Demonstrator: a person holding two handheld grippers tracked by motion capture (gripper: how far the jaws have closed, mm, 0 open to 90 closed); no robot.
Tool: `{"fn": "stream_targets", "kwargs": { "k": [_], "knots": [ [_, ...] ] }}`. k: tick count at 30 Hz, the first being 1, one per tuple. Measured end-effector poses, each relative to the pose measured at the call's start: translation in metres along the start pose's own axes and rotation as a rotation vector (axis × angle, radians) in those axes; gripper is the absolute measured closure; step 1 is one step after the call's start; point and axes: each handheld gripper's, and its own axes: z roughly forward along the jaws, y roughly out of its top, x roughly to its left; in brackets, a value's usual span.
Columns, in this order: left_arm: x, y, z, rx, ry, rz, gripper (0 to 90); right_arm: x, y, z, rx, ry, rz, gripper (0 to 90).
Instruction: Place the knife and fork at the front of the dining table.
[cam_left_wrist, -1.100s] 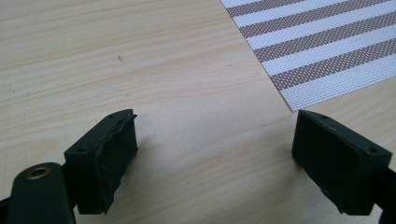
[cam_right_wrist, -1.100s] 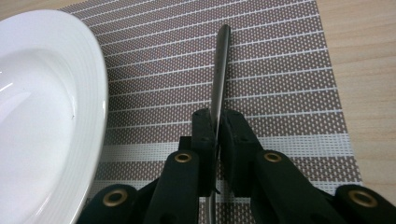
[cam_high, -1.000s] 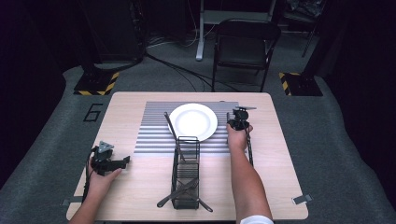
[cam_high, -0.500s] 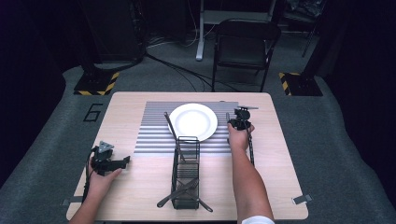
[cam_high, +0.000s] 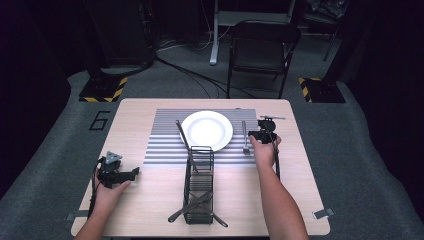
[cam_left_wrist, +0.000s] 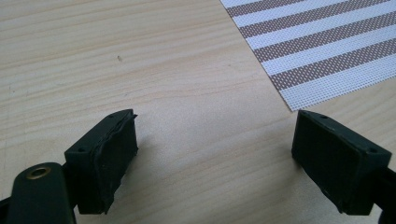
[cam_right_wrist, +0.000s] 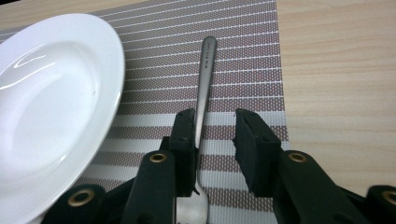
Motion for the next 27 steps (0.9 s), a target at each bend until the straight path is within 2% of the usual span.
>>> {"fn": "stream_targets", "kwargs": {
  "k": [4, 9, 11, 14, 15, 16, 19, 23, 27],
  "knots": [
    [0.000, 0.000, 0.000, 0.000, 0.000, -0.001, 14.1, -0.001, -0.003, -0.015, -0.013, 0.023, -0.043, 66.3],
    [0.000, 0.000, 0.000, -0.005, 0.003, -0.004, 15.3, 0.002, -0.012, -0.031, -0.019, 0.018, -0.134, 62.5],
    [0.000, 0.000, -0.002, 0.008, 0.002, -0.005, 16.3, 0.003, -0.016, -0.037, -0.020, 0.022, -0.170, 61.5],
    [0.000, -0.002, -0.003, -0.020, 0.016, -0.017, 23.5, 0.005, -0.023, -0.046, -0.018, 0.050, -0.210, 59.9],
    [0.000, -0.002, -0.005, -0.008, 0.016, -0.019, 26.9, 0.006, -0.025, -0.047, -0.027, 0.056, -0.217, 59.1],
    [-0.001, -0.002, -0.005, -0.025, 0.022, -0.028, 29.5, 0.006, -0.028, -0.050, -0.035, 0.058, -0.245, 58.4],
    [-0.001, -0.002, -0.007, -0.019, 0.030, -0.033, 35.1, 0.010, -0.036, -0.059, -0.066, 0.044, -0.306, 56.4],
    [-0.003, -0.002, -0.008, -0.018, 0.033, -0.035, 41.4, 0.010, -0.045, -0.068, -0.083, 0.055, -0.318, 55.2],
    [-0.004, 0.000, -0.010, 0.002, 0.021, -0.039, 42.9, 0.010, -0.052, -0.075, -0.100, 0.058, -0.334, 55.3]
  ]
}}
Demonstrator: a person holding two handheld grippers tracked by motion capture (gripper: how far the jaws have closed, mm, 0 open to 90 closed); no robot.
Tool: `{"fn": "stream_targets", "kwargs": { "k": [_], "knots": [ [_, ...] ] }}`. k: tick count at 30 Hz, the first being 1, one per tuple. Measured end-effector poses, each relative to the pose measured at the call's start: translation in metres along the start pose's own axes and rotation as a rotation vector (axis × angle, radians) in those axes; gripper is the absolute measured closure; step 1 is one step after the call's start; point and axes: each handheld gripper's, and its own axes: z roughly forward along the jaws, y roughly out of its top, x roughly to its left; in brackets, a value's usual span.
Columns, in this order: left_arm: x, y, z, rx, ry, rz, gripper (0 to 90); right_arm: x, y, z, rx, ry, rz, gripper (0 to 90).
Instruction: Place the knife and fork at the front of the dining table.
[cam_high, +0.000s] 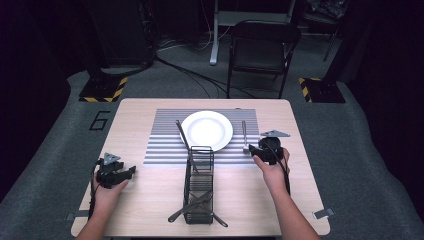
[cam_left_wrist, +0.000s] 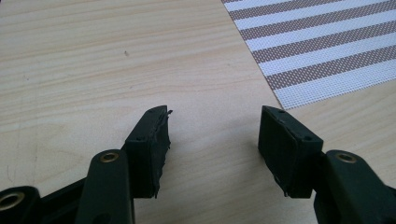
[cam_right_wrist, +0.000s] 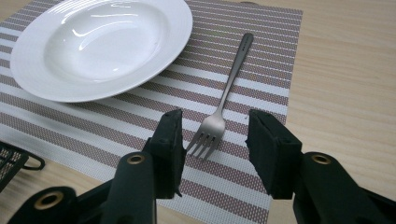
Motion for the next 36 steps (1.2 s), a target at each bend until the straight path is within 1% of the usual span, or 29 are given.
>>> {"fn": "stream_targets", "kwargs": {
  "k": [1, 3, 5, 7, 10, 11, 14, 15, 16, 17, 18, 19, 20, 22, 25, 27, 28, 29, 31, 33, 34, 35, 36],
  "knots": [
    [-0.001, 0.000, 0.000, 0.000, 0.008, -0.002, 42.9, 0.001, -0.001, -0.002, -0.004, 0.000, -0.003, 55.2],
    [-0.002, 0.002, -0.002, -0.001, 0.001, -0.011, 42.8, 0.002, -0.005, -0.005, -0.008, 0.008, 0.005, 55.0],
    [-0.004, 0.003, -0.002, -0.006, 0.001, -0.013, 42.8, 0.004, -0.011, -0.007, -0.003, 0.032, 0.025, 56.0],
    [-0.006, 0.004, -0.004, -0.005, -0.016, -0.010, 42.9, 0.006, -0.017, -0.009, 0.003, 0.034, 0.022, 56.8],
    [-0.010, 0.006, -0.006, -0.014, -0.018, -0.004, 42.9, 0.008, -0.024, -0.010, 0.005, 0.040, 0.018, 57.4],
    [-0.011, 0.008, -0.008, -0.006, -0.026, -0.001, 42.9, 0.008, -0.026, -0.011, 0.006, 0.039, 0.010, 57.5],
    [-0.015, 0.011, -0.011, -0.027, -0.033, 0.001, 42.8, 0.010, -0.033, -0.014, 0.015, 0.037, -0.013, 59.2],
    [-0.015, 0.012, -0.013, -0.019, -0.042, 0.004, 42.7, 0.010, -0.035, -0.014, 0.017, 0.039, -0.015, 59.2],
    [-0.017, 0.014, -0.014, -0.021, -0.046, 0.006, 42.7, 0.010, -0.037, -0.015, 0.018, 0.040, -0.023, 59.2],
    [-0.019, 0.016, -0.016, -0.021, -0.051, 0.007, 42.7, 0.010, -0.038, -0.016, 0.018, 0.043, -0.017, 59.2],
    [-0.020, 0.017, -0.016, -0.026, -0.049, 0.012, 42.7, 0.009, -0.039, -0.016, 0.015, 0.051, -0.018, 59.0],
    [-0.021, 0.019, -0.018, -0.014, -0.054, 0.020, 42.7, 0.009, -0.039, -0.017, 0.013, 0.053, -0.016, 58.7],
    [-0.023, 0.021, -0.018, -0.017, -0.056, 0.029, 42.8, 0.008, -0.040, -0.017, 0.006, 0.055, -0.018, 58.4],
    [-0.026, 0.024, -0.019, -0.014, -0.058, 0.038, 42.9, 0.008, -0.041, -0.018, -0.003, 0.054, -0.028, 57.8],
    [-0.029, 0.028, -0.021, -0.023, -0.059, 0.039, 43.0, 0.009, -0.043, -0.018, -0.006, 0.056, -0.043, 56.7],
    [-0.031, 0.031, -0.022, -0.015, -0.063, 0.043, 43.3, 0.009, -0.045, -0.019, -0.005, 0.055, -0.048, 55.2],
    [-0.032, 0.032, -0.023, -0.016, -0.064, 0.043, 43.5, 0.009, -0.045, -0.019, -0.009, 0.048, -0.061, 54.6],
    [-0.033, 0.034, -0.024, -0.016, -0.070, 0.039, 44.4, 0.010, -0.046, -0.020, -0.013, 0.048, -0.060, 54.5],
    [-0.036, 0.038, -0.025, -0.015, -0.087, 0.024, 46.3, 0.010, -0.047, -0.020, -0.011, 0.046, -0.076, 53.6],
    [-0.040, 0.042, -0.025, -0.023, -0.102, 0.017, 47.2, 0.010, -0.048, -0.020, -0.007, 0.040, -0.081, 53.1],
    [-0.041, 0.044, -0.026, -0.015, -0.113, 0.019, 47.7, 0.010, -0.048, -0.020, -0.008, 0.041, -0.084, 52.9],
    [-0.044, 0.048, -0.027, -0.018, -0.123, 0.027, 48.1, 0.010, -0.049, -0.020, -0.007, 0.042, -0.087, 52.9],
    [-0.046, 0.050, -0.028, -0.026, -0.127, 0.026, 48.5, 0.011, -0.049, -0.020, -0.008, 0.042, -0.100, 52.9]
  ]
}}
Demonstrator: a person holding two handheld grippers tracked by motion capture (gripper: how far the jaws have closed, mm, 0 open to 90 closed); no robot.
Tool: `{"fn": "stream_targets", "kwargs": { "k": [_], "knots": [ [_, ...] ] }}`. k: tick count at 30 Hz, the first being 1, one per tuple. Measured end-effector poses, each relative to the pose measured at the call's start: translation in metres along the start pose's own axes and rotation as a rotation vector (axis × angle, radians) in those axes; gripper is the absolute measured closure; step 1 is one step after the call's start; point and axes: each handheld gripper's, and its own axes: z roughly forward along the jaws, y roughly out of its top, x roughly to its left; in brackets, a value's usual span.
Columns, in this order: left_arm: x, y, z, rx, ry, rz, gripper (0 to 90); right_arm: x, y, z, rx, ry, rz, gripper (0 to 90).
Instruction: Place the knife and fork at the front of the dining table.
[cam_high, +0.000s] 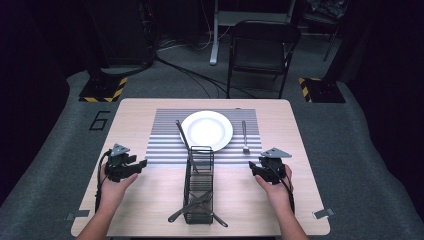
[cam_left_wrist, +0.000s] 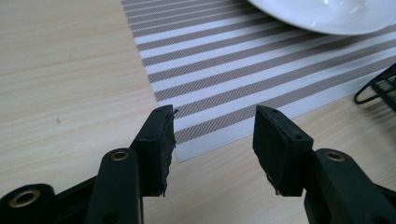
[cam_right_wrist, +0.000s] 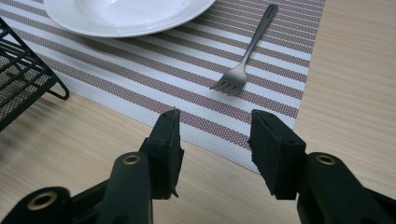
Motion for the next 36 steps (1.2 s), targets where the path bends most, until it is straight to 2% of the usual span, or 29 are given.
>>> {"fn": "stream_targets", "kwargs": {
  "k": [5, 16, 27, 31, 36],
  "knots": [
    [-0.012, 0.013, -0.003, 0.001, -0.026, 0.026, 50.2, 0.001, 0.000, 0.000, 0.008, -0.002, -0.005, 53.2],
    [-0.030, 0.033, -0.009, -0.022, -0.067, 0.058, 51.4, -0.001, -0.002, -0.001, 0.010, 0.011, 0.051, 55.5],
    [-0.048, 0.051, -0.017, -0.034, -0.098, 0.086, 49.6, -0.002, -0.003, -0.002, -0.001, 0.009, 0.057, 55.4],
    [-0.054, 0.056, -0.019, -0.035, -0.123, 0.078, 52.1, -0.002, -0.003, -0.001, 0.001, 0.008, 0.053, 55.5],
    [-0.061, 0.063, -0.020, -0.037, -0.139, 0.093, 53.9, -0.001, -0.003, -0.001, 0.003, 0.005, 0.052, 55.5]
  ]
}}
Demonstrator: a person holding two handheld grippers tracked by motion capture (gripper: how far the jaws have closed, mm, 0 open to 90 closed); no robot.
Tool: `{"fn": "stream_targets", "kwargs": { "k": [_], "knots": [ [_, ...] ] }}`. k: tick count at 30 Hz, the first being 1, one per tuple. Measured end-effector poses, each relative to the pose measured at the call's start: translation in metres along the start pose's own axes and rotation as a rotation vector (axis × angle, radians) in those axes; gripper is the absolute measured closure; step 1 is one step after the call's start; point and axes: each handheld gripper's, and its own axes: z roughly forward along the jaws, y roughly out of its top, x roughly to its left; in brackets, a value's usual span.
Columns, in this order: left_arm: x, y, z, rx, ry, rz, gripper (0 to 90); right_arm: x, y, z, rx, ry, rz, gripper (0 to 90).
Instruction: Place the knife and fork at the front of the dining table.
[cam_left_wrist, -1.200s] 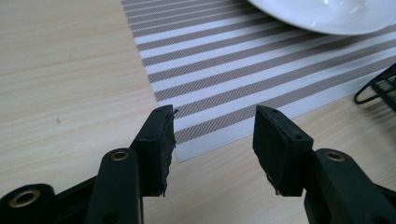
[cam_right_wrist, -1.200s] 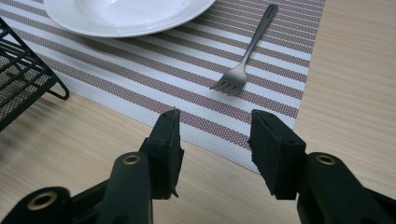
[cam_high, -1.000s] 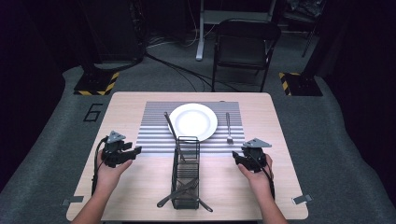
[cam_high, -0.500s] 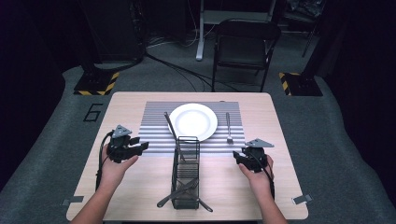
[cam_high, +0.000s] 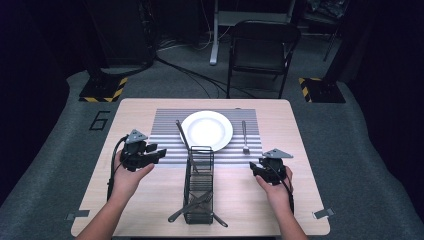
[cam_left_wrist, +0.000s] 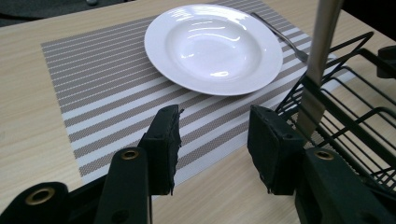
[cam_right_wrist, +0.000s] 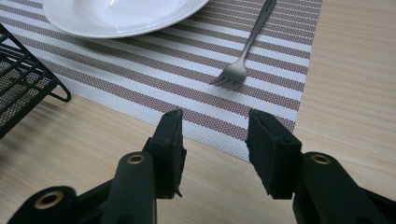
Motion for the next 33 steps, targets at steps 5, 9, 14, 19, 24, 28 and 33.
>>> {"fn": "stream_targets", "kwargs": {
  "k": [5, 9, 14, 19, 24, 28, 33],
  "knots": [
    [-0.008, 0.009, -0.001, -0.008, -0.022, 0.028, 54.1, -0.002, 0.000, 0.000, -0.002, 0.001, 0.002, 55.4],
    [-0.013, 0.015, -0.002, -0.015, -0.036, 0.038, 54.2, -0.004, -0.001, 0.000, -0.004, 0.005, 0.013, 55.4],
    [-0.021, 0.021, 0.000, -0.025, -0.054, 0.054, 55.2, -0.004, -0.001, 0.000, -0.006, 0.004, 0.013, 55.5],
    [-0.028, 0.026, 0.003, -0.024, -0.069, 0.069, 56.0, -0.004, -0.001, 0.000, -0.005, 0.004, 0.014, 55.5],
    [-0.033, 0.029, 0.008, -0.023, -0.090, 0.068, 56.4, -0.005, -0.001, 0.000, -0.005, 0.007, 0.018, 55.5],
    [-0.037, 0.030, 0.014, -0.028, -0.099, 0.063, 57.2, -0.005, -0.002, 0.001, -0.004, 0.009, 0.020, 55.4],
    [-0.040, 0.031, 0.019, -0.024, -0.113, 0.060, 57.5, -0.005, -0.002, 0.001, -0.002, 0.009, 0.027, 55.5]
  ]
}}
